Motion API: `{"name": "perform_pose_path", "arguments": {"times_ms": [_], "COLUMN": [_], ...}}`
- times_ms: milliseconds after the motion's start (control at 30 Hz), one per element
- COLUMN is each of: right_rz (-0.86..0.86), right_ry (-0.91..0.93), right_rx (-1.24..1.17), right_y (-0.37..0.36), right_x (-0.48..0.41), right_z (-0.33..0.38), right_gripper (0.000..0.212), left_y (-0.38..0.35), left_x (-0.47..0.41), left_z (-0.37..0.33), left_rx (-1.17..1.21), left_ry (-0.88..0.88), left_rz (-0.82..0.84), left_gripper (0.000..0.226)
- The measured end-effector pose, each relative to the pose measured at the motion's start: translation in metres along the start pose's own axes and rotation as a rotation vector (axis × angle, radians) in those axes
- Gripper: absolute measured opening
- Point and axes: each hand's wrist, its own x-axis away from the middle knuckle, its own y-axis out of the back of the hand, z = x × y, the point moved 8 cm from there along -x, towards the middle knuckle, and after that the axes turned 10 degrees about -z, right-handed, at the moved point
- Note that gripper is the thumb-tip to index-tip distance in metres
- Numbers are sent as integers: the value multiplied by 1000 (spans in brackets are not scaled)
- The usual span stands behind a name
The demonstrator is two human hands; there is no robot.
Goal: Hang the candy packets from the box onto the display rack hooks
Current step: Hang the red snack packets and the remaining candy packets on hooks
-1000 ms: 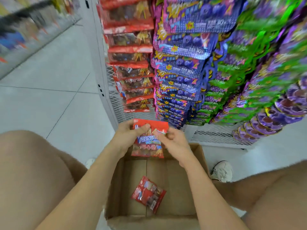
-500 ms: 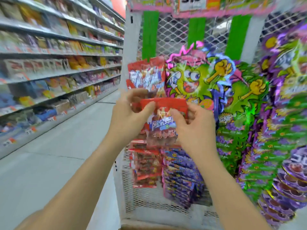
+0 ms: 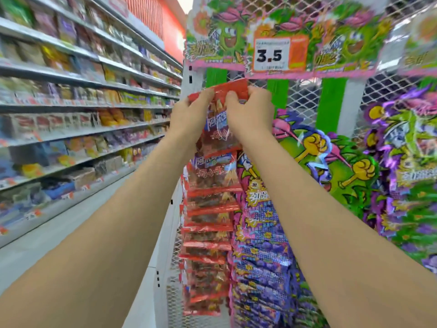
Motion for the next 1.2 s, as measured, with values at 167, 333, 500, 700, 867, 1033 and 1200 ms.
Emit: {"name": "perform_pose_path", "arguments": {"times_ms": [167, 333, 500, 700, 867, 1033, 1200], "right_rz": [-37, -3, 38, -27, 74, 856, 1679], "right_ry": [-79, -67, 61, 301, 206, -263, -592], "right_rx": [22, 78, 184, 359, 79, 457, 588], "right_y": [-5, -3, -7, 20, 78, 98, 132], "right_x": [-8, -8, 5, 27, 124, 305, 481], "right_z": [-9, -8, -15, -2, -30, -173, -292], "right_gripper": [34, 30, 29, 23, 15, 21, 19], "left_y": [0, -3, 0, 29, 49, 60, 102], "left_x": [-1, 2, -1, 23, 114, 211, 311], "left_z": [3, 8, 16, 20, 52, 202, 352], "left_rx": [64, 67, 63, -599, -564, -812, -1092], "left_ry": [169, 249, 122, -486, -837, -662, -59], "left_rz": [56, 63, 94, -275, -163, 578, 1169], "left_gripper": [31, 18, 15, 57, 26, 9, 10]}}
